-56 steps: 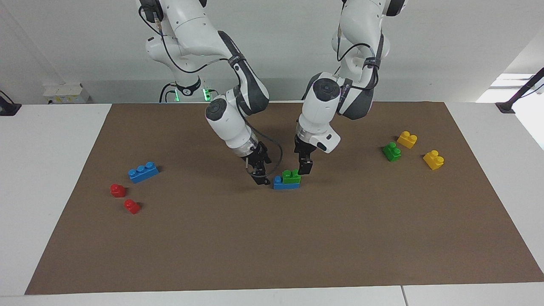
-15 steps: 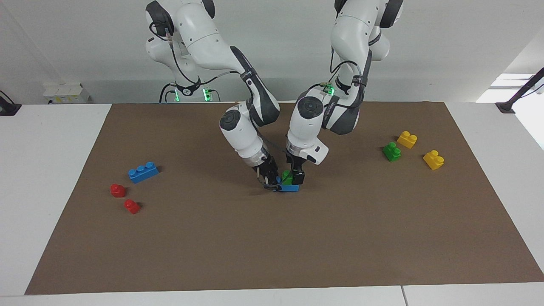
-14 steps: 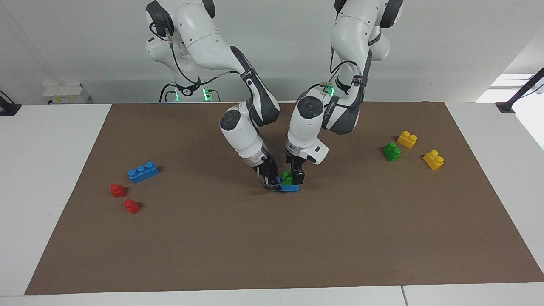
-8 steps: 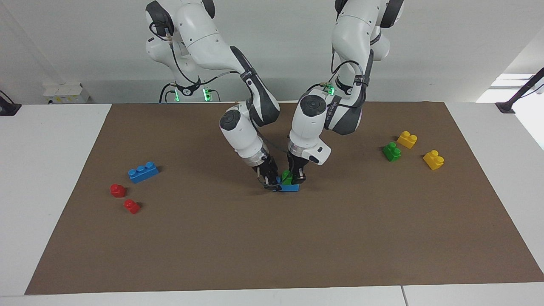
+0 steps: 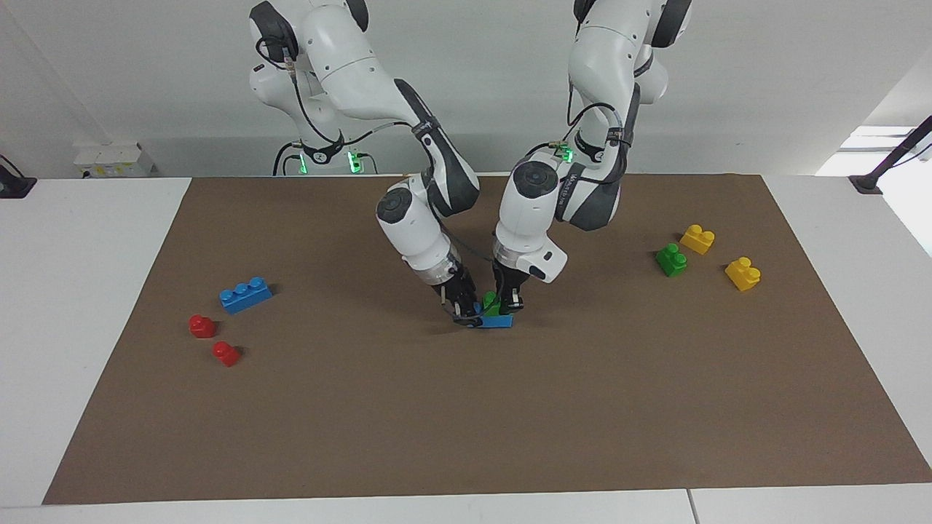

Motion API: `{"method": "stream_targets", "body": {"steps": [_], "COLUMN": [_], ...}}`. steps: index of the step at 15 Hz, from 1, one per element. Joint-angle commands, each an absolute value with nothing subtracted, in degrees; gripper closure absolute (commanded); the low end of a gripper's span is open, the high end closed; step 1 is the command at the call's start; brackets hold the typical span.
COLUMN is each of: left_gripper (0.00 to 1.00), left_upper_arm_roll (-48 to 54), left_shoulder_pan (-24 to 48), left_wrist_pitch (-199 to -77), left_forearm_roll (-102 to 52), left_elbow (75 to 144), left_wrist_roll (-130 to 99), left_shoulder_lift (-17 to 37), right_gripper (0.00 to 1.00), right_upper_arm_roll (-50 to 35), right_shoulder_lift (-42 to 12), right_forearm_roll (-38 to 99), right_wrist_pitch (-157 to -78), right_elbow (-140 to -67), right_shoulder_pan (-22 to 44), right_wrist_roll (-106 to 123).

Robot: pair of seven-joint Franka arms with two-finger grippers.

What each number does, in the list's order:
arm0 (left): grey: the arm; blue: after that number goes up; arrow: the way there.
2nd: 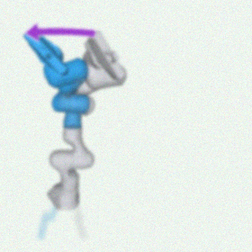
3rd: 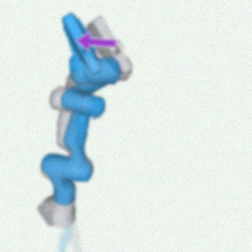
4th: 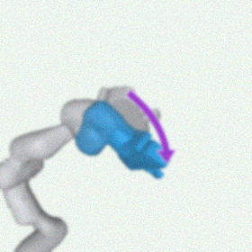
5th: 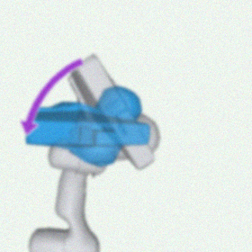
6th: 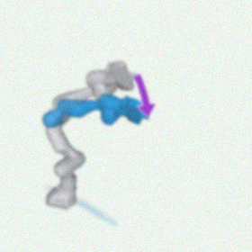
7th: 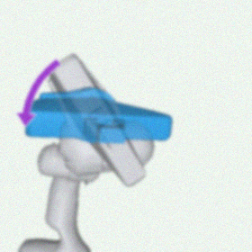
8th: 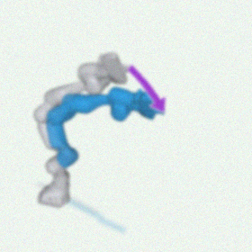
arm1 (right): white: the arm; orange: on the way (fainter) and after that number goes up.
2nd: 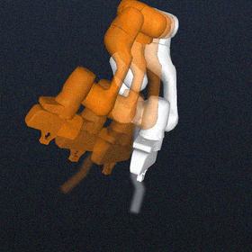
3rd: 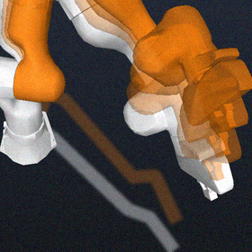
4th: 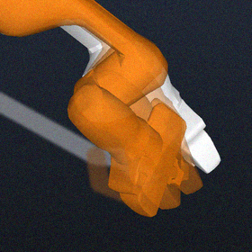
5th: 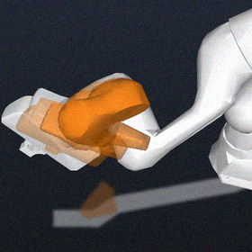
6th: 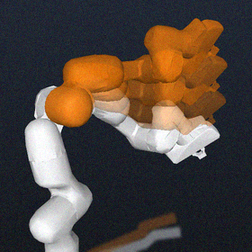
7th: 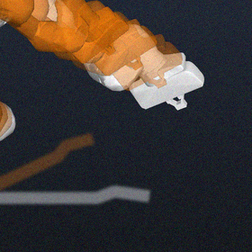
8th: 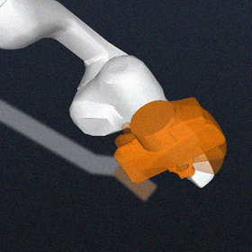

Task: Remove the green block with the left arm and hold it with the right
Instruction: 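Pull the green block away with the left gripper while the right gripper pulls blue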

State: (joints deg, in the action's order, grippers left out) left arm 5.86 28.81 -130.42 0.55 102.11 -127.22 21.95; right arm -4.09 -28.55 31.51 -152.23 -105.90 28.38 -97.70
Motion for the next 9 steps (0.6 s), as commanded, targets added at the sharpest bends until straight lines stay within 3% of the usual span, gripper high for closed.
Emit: {"method": "stream_targets", "body": {"steps": [1, 6, 9], "left_gripper": [1.0, 1.0, 1.0], "left_upper_arm_roll": [6.1, 6.2, 6.2], "left_shoulder_pan": [28.0, 25.8, 23.7], "left_wrist_pitch": [-123.8, -118.3, -116.7], "left_forearm_roll": [0.3, 0.1, 0.0], "left_elbow": [104.1, 104.9, 106.0], "left_wrist_roll": [-127.3, -126.0, -119.4], "left_shoulder_lift": [15.4, 10.0, 8.6], "right_gripper": [1.0, 1.0, 1.0], "right_upper_arm_roll": [-4.0, -4.0, -3.6], "right_shoulder_lift": [-29.9, -29.8, -27.2], "right_forearm_roll": [32.6, 32.3, 31.4], "right_wrist_pitch": [-155.3, -154.7, -148.2], "right_elbow": [-105.9, -105.7, -104.8], "right_shoulder_pan": [28.6, 28.6, 27.0], "right_wrist_roll": [-97.4, -97.4, -96.9]}}
